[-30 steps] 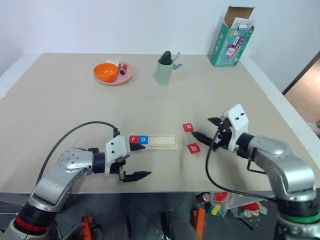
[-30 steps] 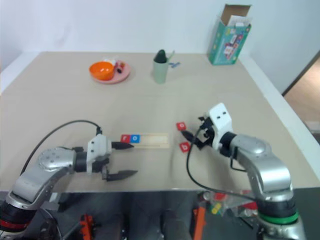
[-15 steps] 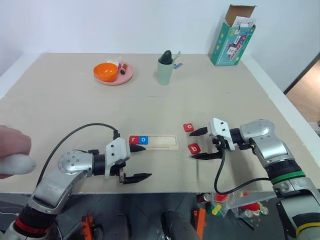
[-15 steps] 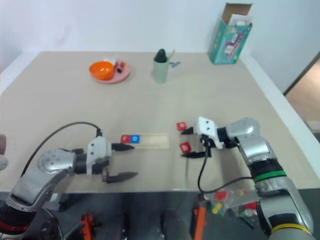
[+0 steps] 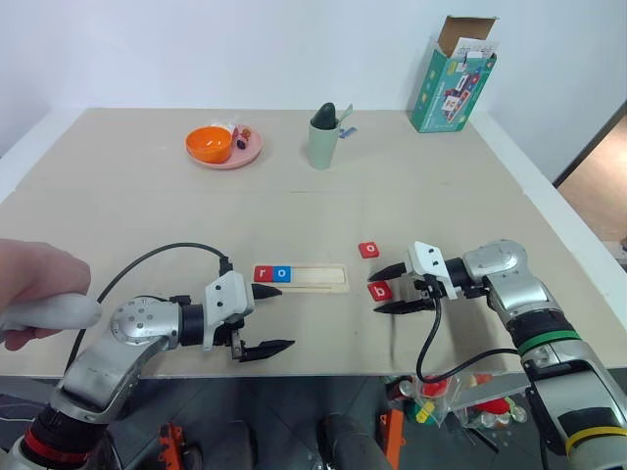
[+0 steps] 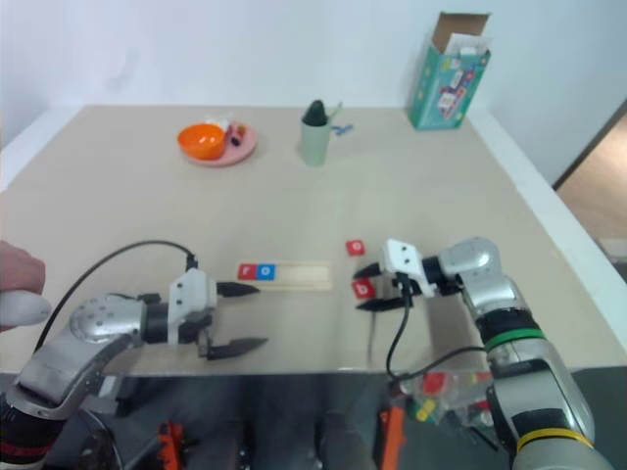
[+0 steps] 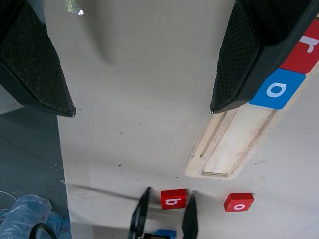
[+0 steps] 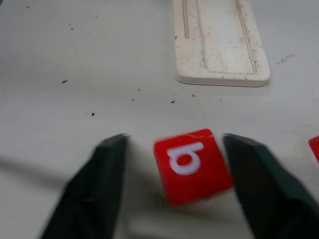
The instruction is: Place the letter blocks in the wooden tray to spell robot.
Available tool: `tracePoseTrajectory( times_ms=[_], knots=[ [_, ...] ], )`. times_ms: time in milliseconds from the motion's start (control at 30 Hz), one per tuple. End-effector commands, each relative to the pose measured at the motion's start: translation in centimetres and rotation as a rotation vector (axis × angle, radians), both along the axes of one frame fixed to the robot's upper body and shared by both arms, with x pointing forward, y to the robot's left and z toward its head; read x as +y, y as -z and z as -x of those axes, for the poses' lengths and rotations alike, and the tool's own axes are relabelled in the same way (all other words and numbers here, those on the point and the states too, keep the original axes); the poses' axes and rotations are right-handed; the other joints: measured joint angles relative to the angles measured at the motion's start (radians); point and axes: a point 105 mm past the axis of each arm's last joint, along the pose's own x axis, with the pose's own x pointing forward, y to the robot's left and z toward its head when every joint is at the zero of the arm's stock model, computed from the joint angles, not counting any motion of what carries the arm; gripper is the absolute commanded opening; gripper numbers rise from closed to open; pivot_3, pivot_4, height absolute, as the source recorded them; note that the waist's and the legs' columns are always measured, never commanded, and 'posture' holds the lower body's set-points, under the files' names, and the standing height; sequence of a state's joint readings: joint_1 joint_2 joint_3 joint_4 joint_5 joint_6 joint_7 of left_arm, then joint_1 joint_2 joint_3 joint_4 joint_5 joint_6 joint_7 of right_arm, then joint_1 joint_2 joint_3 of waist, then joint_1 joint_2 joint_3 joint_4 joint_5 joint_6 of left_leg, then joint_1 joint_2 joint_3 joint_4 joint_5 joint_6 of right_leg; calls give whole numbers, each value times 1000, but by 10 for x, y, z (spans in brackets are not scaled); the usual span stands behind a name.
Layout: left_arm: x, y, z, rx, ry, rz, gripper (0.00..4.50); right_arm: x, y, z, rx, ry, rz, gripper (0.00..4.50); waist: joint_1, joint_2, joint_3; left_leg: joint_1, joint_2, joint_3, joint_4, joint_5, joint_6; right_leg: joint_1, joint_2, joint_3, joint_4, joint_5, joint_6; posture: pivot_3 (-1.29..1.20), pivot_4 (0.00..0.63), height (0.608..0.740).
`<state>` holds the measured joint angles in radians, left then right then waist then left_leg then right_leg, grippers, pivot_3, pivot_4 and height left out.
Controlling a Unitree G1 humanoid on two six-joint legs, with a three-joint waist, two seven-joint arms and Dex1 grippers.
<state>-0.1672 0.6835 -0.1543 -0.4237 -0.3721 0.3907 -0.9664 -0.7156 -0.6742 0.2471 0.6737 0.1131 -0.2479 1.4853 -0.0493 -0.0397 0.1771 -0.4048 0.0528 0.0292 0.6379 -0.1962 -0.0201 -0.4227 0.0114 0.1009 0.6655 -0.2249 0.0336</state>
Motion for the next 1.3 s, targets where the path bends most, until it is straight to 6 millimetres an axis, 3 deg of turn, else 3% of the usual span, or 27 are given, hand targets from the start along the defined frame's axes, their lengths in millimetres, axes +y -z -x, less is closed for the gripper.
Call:
tracePoseTrajectory(
  times_ms=[33,400,600,733,967,1100,1300],
  knots=[
    [-1,-10,2,-48,13,4,4500,-7,0,-2,-11,17,23,2476,0,0,0,0,0,0,0,0,0,0,0,0,0,0,0,0,150,740],
    [-1,-8,-1,-41,12,6,4500,1,-15,-3,34,75,-63,2383,0,0,0,0,0,0,-1,1,1,-1,0,1,0,0,0,0,150,740],
    [-3,-7,-2,-41,19,5,4500,-1,-3,3,82,95,-42,2383,1,0,0,-1,0,0,-3,1,1,-1,0,0,0,0,1,0,150,740],
    [-4,-6,-2,-38,24,5,4500,-2,-3,3,86,111,-57,1317,1,0,0,-1,0,0,-2,1,1,-1,0,1,0,-1,1,0,150,740],
    [-1,-6,-6,-34,-15,25,4500,3,-24,-1,38,117,-103,1232,1,1,1,-1,-1,0,-2,1,1,-1,0,1,0,-1,1,0,150,740],
    [17,-8,-15,-22,-130,85,4500,40,-56,-4,3,93,-195,1232,-8,2,1,-1,0,0,-2,1,1,-2,1,1,0,0,0,0,150,740],
    [41,-5,-27,-13,-248,93,4500,86,-58,-8,-2,87,-177,1232,-11,2,1,-1,1,-2,-3,1,1,-3,2,-2,1,0,-1,0,150,740]
  ],
)
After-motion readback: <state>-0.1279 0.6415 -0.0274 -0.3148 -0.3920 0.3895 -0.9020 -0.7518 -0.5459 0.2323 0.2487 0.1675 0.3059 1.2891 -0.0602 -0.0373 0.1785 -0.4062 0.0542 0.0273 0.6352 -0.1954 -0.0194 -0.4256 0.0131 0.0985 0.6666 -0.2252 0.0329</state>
